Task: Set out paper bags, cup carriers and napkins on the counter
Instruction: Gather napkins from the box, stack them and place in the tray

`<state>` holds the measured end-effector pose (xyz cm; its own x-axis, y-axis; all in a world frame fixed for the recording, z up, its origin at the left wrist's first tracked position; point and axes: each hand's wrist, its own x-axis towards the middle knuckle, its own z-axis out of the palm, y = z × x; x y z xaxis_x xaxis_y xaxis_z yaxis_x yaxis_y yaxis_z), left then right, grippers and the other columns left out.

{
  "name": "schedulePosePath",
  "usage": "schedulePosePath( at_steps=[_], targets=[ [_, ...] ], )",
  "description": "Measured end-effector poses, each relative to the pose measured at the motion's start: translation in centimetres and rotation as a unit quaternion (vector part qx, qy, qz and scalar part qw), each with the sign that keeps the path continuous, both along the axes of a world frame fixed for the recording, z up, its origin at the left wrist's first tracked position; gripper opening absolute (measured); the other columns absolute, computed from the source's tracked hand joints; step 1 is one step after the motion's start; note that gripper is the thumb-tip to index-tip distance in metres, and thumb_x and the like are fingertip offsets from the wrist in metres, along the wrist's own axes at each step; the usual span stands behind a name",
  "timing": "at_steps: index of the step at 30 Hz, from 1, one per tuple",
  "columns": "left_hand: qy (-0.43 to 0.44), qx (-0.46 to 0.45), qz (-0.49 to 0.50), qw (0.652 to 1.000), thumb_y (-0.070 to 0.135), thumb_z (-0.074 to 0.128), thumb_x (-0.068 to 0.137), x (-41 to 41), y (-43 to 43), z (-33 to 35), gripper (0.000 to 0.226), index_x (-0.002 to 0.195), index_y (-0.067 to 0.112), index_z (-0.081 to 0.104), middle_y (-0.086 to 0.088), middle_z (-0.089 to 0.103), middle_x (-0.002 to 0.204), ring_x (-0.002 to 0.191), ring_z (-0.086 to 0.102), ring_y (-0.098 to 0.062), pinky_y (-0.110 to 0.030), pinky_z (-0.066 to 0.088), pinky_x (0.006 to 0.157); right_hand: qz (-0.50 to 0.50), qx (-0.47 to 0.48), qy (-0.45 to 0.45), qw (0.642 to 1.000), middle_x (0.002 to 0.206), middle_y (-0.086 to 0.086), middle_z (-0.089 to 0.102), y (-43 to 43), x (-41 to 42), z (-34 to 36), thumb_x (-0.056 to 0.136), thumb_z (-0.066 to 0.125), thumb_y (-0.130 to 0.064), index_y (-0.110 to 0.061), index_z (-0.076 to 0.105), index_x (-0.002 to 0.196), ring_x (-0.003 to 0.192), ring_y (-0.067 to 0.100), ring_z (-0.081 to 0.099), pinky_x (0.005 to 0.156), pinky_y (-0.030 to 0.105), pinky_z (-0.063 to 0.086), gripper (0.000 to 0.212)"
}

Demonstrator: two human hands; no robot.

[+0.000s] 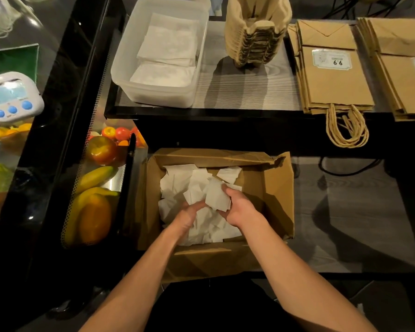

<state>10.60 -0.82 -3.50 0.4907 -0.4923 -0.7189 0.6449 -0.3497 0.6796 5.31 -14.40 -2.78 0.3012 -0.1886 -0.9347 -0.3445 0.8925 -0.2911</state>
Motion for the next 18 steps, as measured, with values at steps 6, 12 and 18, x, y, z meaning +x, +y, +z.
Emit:
schedulePosePath(
  at_steps=[6,12,18],
  targets=[
    [0.101,-0.024,0.113,0.988,0.029,0.058,0.099,0.4,0.7,0.2,0.029,0.118,0.01,0.069,-0.011,0.074,0.113,0.104,0.067,-0.029,-0.035,0.056,0.078,0.005,-0.159,-0.082,0.984,0.135,0.003,0.06,-0.8,-1.1,0.5,0.094,0.072,-0.02,-0.036,0.059,0.126,0.112,0.019,0.064,0.077,0.031,0.055,0.039],
    [0.129,-0.054,0.147,0.979,0.05,0.045,0.102,0.7,0.9,-0.1,0.05,0.125,0.012,0.069,-0.018,0.072,0.122,0.114,0.067,-0.037,-0.051,0.05,0.103,0.28,-0.271,-0.175,0.904,0.124,-0.015,0.055,-0.6,-1.4,2.0,0.103,0.058,-0.023,-0.035,0.037,0.152,0.111,0.003,0.058,0.081,0.017,0.052,0.055],
    [0.084,-0.091,0.091,0.988,0.069,0.012,0.101,0.5,0.2,0.3,0.073,0.127,0.025,0.065,-0.013,0.073,0.124,0.11,0.071,-0.027,-0.047,0.057,0.092,0.431,-0.349,-0.134,0.821,0.162,0.002,0.033,1.5,0.3,1.3,0.106,0.049,-0.032,-0.04,0.027,0.154,0.149,0.019,0.032,0.114,0.033,0.038,0.053]
  ],
)
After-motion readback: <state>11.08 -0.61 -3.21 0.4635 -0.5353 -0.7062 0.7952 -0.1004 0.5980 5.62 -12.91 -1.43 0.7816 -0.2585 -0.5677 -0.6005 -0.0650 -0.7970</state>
